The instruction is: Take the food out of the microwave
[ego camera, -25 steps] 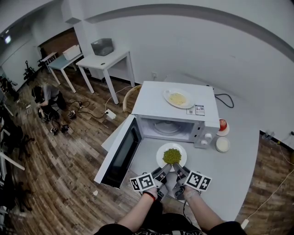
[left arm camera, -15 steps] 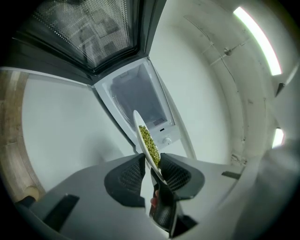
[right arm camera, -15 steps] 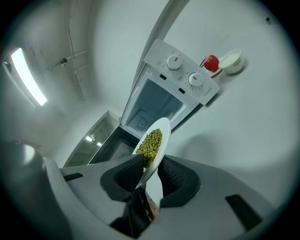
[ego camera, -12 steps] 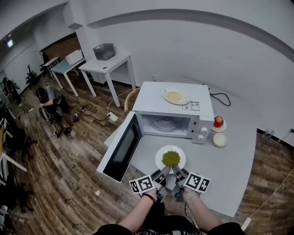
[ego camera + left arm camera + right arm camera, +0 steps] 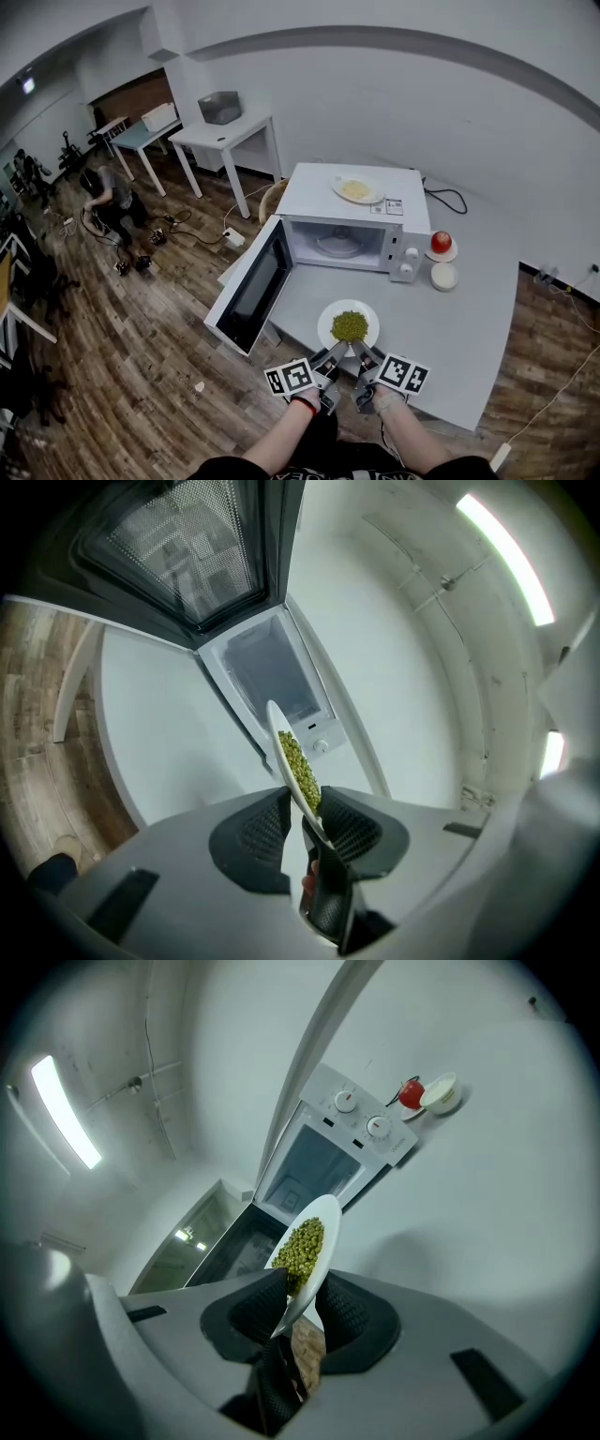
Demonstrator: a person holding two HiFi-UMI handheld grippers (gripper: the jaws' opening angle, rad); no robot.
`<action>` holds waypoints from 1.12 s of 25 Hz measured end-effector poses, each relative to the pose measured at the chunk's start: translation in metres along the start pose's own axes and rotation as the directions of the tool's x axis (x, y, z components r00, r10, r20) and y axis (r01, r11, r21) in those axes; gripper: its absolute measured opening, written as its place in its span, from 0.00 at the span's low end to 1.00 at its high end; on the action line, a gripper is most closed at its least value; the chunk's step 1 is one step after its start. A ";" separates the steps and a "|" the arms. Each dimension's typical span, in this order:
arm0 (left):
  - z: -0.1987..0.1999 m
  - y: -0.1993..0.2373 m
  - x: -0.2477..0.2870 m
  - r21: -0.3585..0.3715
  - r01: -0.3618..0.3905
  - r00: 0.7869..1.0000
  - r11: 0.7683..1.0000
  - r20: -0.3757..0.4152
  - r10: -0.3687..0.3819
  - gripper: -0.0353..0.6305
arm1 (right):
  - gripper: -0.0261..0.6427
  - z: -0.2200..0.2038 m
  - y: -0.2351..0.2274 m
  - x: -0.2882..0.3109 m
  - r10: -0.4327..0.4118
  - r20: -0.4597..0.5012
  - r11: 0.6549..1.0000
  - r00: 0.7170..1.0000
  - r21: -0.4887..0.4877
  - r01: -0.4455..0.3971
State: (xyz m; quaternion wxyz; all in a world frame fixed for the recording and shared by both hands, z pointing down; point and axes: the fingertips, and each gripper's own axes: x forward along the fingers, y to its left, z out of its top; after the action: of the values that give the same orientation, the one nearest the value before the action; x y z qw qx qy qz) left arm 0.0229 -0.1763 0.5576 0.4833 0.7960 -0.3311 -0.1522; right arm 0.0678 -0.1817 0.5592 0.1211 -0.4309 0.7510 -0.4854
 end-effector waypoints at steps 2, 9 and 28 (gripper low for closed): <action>-0.007 -0.004 -0.007 0.002 0.001 1.000 1.000 0.001 -0.001 0.20 | 0.19 -0.007 0.001 -0.009 0.002 0.001 1.000 1.000 0.005 -0.002; -0.036 -0.008 -0.028 -0.004 -0.009 1.000 1.000 -0.011 0.009 0.20 | 0.19 -0.031 -0.002 -0.034 0.001 -0.001 1.000 1.000 0.015 -0.001; -0.051 -0.006 -0.061 -0.008 -0.027 1.000 1.000 -0.011 0.027 0.20 | 0.19 -0.063 0.008 -0.047 0.004 -0.028 1.000 1.000 -0.004 -0.005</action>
State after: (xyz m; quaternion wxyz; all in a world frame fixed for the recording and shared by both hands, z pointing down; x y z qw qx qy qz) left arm 0.0088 -0.0989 0.5724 0.4904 0.7902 -0.3387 -0.1427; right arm 0.0539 -0.1050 0.5733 0.1109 -0.4227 0.7546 -0.4896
